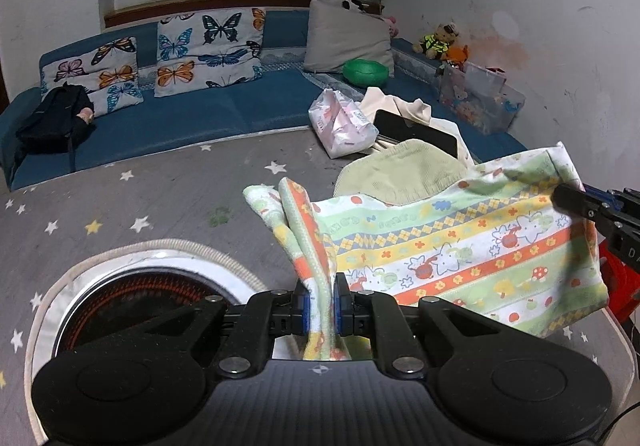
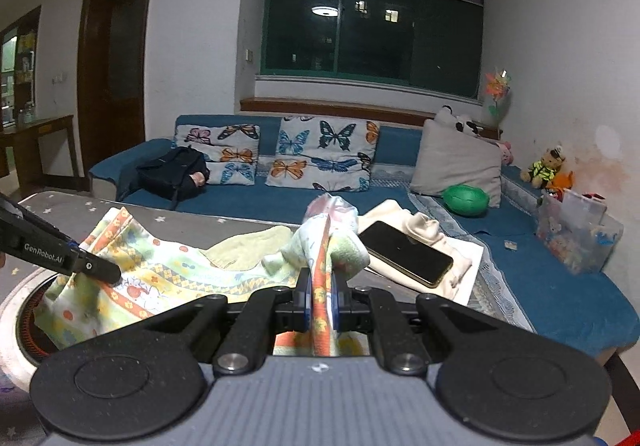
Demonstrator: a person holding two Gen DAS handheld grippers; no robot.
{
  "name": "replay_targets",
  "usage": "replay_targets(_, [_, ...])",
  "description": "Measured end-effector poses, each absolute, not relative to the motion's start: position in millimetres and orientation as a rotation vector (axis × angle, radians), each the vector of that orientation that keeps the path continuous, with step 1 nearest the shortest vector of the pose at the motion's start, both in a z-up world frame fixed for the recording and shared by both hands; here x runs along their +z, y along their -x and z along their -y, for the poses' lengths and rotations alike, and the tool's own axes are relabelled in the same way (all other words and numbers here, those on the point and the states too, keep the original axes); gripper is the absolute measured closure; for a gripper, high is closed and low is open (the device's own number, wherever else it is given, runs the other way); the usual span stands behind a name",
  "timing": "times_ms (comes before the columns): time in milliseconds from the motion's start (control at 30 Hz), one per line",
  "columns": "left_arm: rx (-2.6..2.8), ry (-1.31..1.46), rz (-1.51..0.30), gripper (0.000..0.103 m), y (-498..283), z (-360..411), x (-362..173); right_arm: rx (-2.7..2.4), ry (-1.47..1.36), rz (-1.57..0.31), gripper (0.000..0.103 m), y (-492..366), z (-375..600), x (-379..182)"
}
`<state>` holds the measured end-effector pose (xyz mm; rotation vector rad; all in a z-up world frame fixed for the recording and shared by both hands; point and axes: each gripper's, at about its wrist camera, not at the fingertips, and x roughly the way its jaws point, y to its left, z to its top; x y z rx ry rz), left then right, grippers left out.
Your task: Fold clothes
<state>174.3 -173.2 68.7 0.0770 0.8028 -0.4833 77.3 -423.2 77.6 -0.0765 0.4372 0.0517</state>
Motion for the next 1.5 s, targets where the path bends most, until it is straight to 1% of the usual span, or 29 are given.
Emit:
replay_targets(333, [-0.511,-0.08,-0.864,0.091,-196.5,192.7,41.5,0.021,0.083,-0.49,0.095,-93.9,432.6,55.2])
replay_targets(733, [-0.493,-0.067,-0.924,0.09,-213.2,190.2,13.1,0.004,0.07,-0.557,0.095,-108.2,443.2,25.6])
replay_targets(1000, [-0.461,-0.076,-0.947,0.081,-218.9,187.0,-0.6,-0.027,0.045,-0.608,0.094,-122.7,453.0,4.5])
replay_targets(1067, [-0.451,-0.078,-0.953,0.073,-220.5,186.1,-4.3,-0.04,0.037,-0.62,0.091,-124.8,456.0,-0.4])
replay_targets(1100, [-0.447,-0.082,-0.954,0.071,-220.8,186.3,-5.7,-0.044,0.032,-0.624,0.09,-125.6,457.7,-2.4])
replay_targets(1167, [-0.438,-0.09,-0.955,0.064,-221.0,186.7,-8.3,-0.053,0.025,-0.631,0.087,-126.2,460.2,-5.6])
replay_targets(1233, [-0.432,-0.098,-0.956,0.062,-220.9,187.6,-10.4,-0.055,0.024,-0.635,0.085,-125.9,460.2,-7.3])
replay_targets(1300, [-0.429,-0.104,-0.957,0.057,-220.3,188.1,-11.6,-0.052,0.03,-0.635,0.08,-125.3,458.7,-8.3])
replay_targets(1367, [-0.427,-0.112,-0.954,0.054,-219.3,188.6,-12.1,-0.04,0.031,-0.634,0.071,-123.2,454.4,-8.3])
replay_targets(1400, [-0.423,-0.118,-0.953,0.052,-218.5,188.8,-12.3,-0.033,0.031,-0.633,0.068,-122.1,452.0,-8.1])
replay_targets(1433, [-0.42,-0.125,-0.952,0.049,-217.7,189.0,-12.5,-0.025,0.032,-0.633,0.064,-120.9,449.5,-8.0])
replay_targets(1500, [-0.413,-0.137,-0.949,0.046,-215.8,189.3,-13.1,-0.01,0.032,-0.631,0.059,-118.6,444.6,-7.6])
